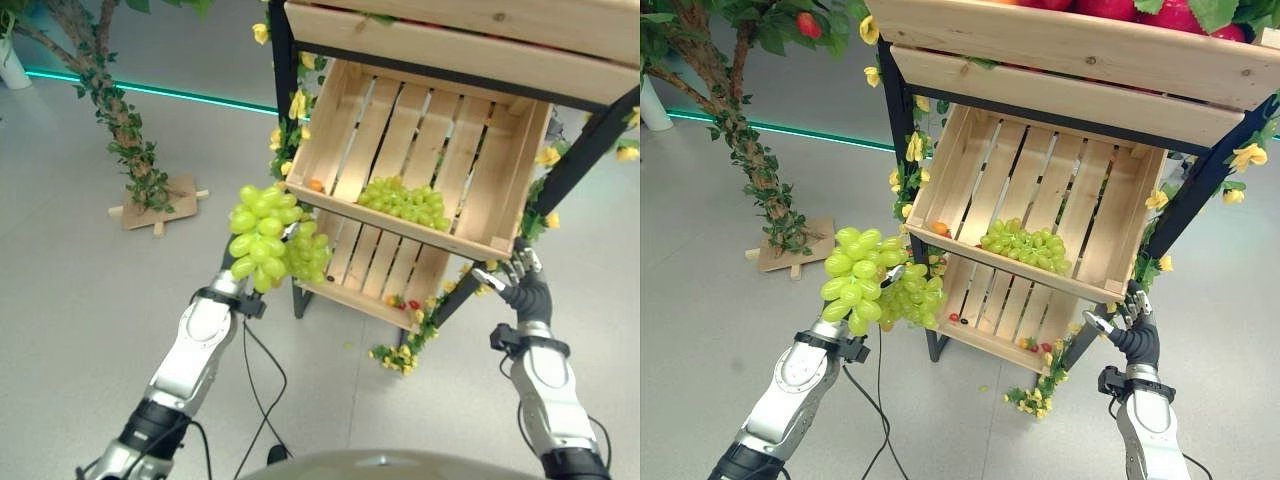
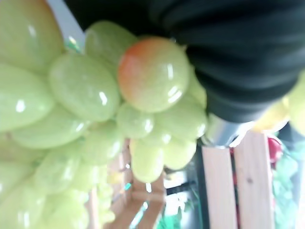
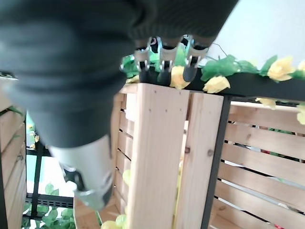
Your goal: Pick up the fruits from the basket on one side to the basket on the other side
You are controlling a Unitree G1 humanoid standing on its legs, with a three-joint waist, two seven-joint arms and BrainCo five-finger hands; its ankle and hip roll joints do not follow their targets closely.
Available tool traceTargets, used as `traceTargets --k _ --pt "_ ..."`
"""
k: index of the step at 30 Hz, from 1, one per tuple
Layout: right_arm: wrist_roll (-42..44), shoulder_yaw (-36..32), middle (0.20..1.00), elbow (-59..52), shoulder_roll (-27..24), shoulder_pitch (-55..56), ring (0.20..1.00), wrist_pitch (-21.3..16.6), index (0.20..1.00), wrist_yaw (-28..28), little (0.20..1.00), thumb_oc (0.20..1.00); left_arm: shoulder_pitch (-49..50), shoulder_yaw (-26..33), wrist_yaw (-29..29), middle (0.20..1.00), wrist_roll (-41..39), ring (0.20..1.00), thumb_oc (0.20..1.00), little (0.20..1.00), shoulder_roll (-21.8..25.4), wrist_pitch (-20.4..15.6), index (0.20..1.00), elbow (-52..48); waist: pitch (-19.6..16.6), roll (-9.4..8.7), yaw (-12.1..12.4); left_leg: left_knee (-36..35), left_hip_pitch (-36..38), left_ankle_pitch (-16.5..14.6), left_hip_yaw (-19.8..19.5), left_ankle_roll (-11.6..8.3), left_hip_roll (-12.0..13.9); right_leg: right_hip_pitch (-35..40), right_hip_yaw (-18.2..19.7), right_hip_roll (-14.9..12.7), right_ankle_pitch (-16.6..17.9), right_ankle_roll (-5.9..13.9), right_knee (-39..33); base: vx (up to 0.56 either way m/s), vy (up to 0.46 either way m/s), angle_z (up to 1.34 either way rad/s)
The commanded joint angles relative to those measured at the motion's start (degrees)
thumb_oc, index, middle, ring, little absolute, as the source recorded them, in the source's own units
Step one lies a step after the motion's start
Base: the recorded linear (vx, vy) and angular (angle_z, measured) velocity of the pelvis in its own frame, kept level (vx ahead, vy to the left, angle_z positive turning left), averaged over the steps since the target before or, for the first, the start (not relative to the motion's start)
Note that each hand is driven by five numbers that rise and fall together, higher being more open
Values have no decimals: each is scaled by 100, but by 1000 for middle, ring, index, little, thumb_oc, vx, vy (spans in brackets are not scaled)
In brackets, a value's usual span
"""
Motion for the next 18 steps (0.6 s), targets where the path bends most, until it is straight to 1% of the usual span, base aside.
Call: traceTargets --k 1,3,4,6,7,8,9,10,11,13,15,18 --pt "-119 214 1000 -125 -183 -557 1000 -188 1000 184 1000 1000 -1088 -165 165 200 116 200 200 200 -266 -219 200 537 -190 103 -50 256 559 -890 160 -79 204 -229 -5 42 -144 420 444 -3 3 -15" --pt "-104 245 1000 -96 -197 -596 1000 -177 1000 182 1000 1000 -1282 -253 211 200 100 200 200 200 -323 -205 200 723 -195 108 -65 244 571 -887 183 -80 213 -231 18 45 -140 420 442 -1 1 -14" --pt "-78 334 1000 -68 -223 -640 1000 -149 1000 203 1000 1000 -1600 -385 263 200 76 200 200 200 -386 -165 200 936 -223 127 -134 203 634 -925 212 -88 227 -204 45 60 -176 431 433 31 8 -8" --pt "-67 374 1000 -36 -226 -676 1000 -142 1000 204 1000 1000 -1780 -469 302 200 75 200 200 200 -418 -157 200 1072 -209 131 -152 199 625 -880 234 -86 230 -234 66 64 -133 424 441 -15 5 -8" --pt "-45 457 1000 -21 -250 -730 1000 -115 1000 224 1000 1000 -2125 -610 350 200 114 200 200 200 -472 -101 200 1355 -213 151 -217 165 672 -874 275 -92 249 -238 100 75 -129 421 440 -4 6 -5" --pt "-46 491 1000 -23 -252 -739 1000 -102 1000 237 1000 1000 -2246 -637 386 200 156 200 200 200 -478 -89 200 1436 -228 165 -242 143 713 -912 287 -96 255 -208 105 81 -168 426 436 -2 9 -10" --pt "-49 511 1000 -15 -256 -763 1000 -100 1000 242 1000 1000 -2390 -695 424 200 192 200 200 200 -502 -85 200 1560 -218 168 -261 139 701 -868 311 -95 256 -232 124 81 -122 424 431 29 10 -12" --pt "-49 512 1000 -14 -258 -760 1000 -100 1000 242 1000 1000 -2387 -696 424 200 191 200 200 200 -504 -85 200 1563 -223 174 -262 125 735 -909 307 -98 259 -202 122 84 -161 430 425 7 9 -17" --pt "-29 556 1000 15 -279 -778 1000 -93 1000 250 1000 1000 -2649 -761 484 200 283 200 200 200 -501 -65 200 1763 -235 193 -326 100 774 -911 346 -102 262 -201 148 87 -151 442 411 39 11 -14" --pt "-14 602 1000 38 -284 -812 1000 -80 1000 255 1000 1000 -2875 -815 545 200 347 200 200 200 -527 -52 200 1969 -237 220 -384 76 825 -915 380 -103 268 -181 183 97 -149 447 395 16 14 -11" --pt "-3 613 1000 34 -288 -827 1000 -71 1000 264 1000 1000 -2961 -829 563 200 331 200 200 200 -557 -55 200 2086 -233 234 -401 68 843 -917 405 -105 270 -176 208 103 -146 449 392 14 10 -10" --pt "36 678 1000 37 -291 -873 1000 -57 1000 299 1000 1000 -3293 -823 691 200 328 200 200 200 -564 -5 200 2517 -238 271 -495 57 882 -926 480 -111 283 -175 294 114 -135 456 387 21 11 -9"
